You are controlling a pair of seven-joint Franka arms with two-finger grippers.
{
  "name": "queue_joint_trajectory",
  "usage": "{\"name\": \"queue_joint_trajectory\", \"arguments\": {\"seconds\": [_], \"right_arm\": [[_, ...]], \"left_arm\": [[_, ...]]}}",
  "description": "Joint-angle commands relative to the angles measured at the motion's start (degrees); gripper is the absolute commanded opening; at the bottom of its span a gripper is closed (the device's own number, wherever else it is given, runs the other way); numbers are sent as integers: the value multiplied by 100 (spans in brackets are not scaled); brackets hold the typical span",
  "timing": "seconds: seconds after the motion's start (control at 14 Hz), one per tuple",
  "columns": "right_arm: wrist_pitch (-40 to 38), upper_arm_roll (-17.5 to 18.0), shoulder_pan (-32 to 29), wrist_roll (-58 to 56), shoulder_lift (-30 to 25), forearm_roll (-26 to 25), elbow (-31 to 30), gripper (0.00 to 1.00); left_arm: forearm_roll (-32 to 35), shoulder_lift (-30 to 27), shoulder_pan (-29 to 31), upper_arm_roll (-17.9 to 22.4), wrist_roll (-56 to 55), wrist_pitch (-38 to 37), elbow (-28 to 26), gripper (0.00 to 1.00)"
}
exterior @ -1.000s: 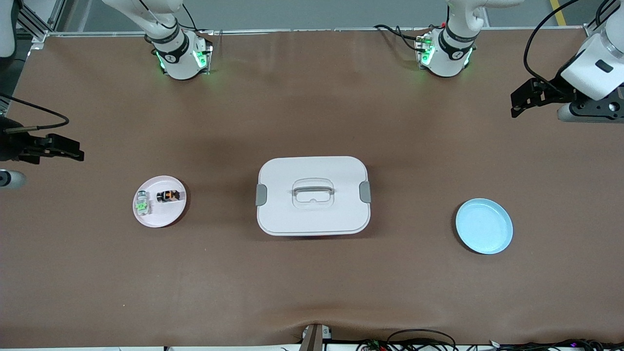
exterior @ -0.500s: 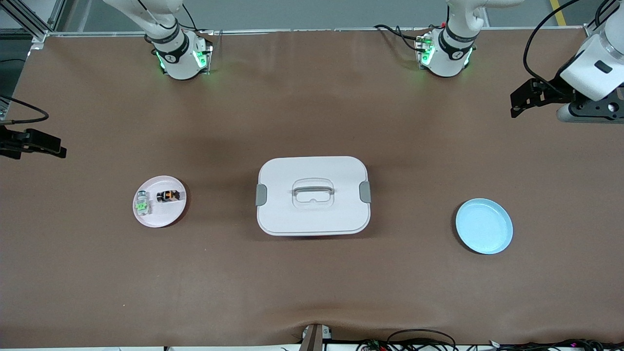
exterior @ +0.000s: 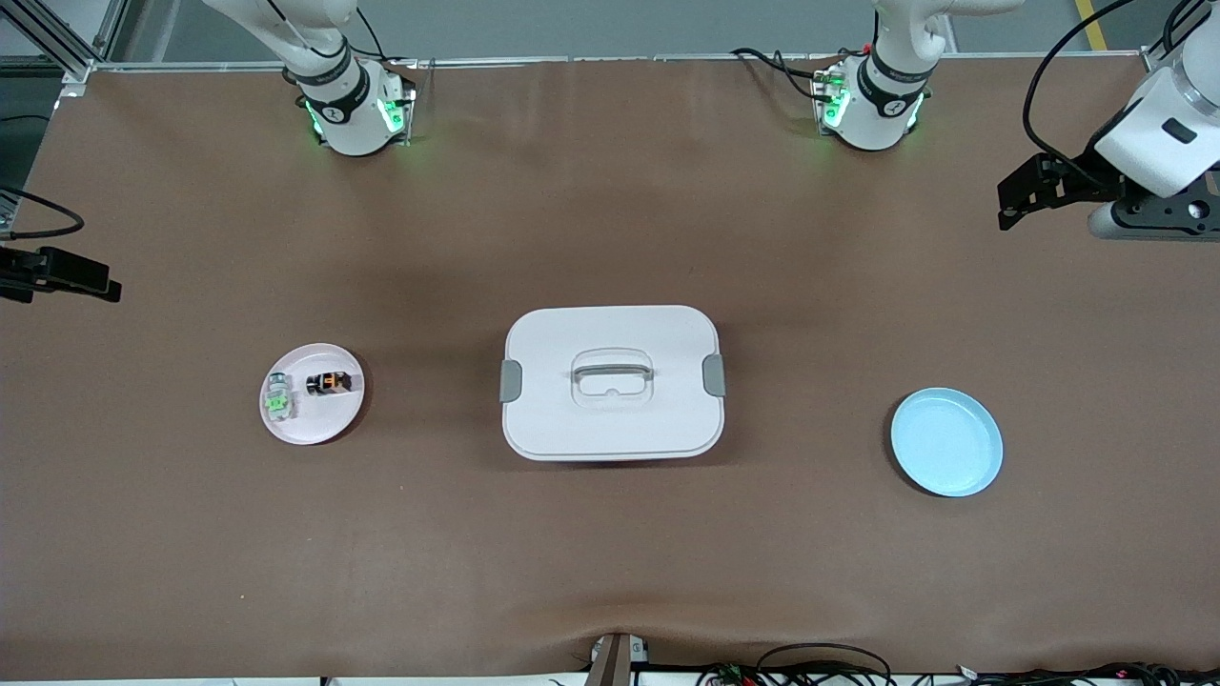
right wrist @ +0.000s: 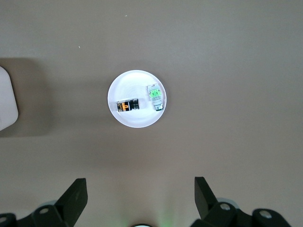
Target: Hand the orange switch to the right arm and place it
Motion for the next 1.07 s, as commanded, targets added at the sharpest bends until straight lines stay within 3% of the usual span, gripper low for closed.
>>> {"name": "queue_joint_trajectory", "arguments": {"seconds": [0.0,0.14,0.36,0.57,0.79,1.0], "right_arm": [[-74,39,-2,5,-72,3,18,100],[-74,-259,261,-4,-107,64,10,100],[-83,-935,517,-169,-142,687,-34,100],[-92,-1393,693,-618,-142,741,-52,100],[-197,-1421,719,-619,-291,741,-174,100],[-136,-1412,719,-628,-607,733,-727,100]], "left_arm": [[-74,-116,7,-11,114,-25,-95,100],[-74,-116,7,-11,114,-25,-95,100],[-74,-125,15,-20,114,-33,-95,100],[-74,-134,15,-38,106,-42,-95,100],[-74,-134,15,-38,114,-42,-95,100],[-74,-134,15,-38,114,-42,-95,100]]}}
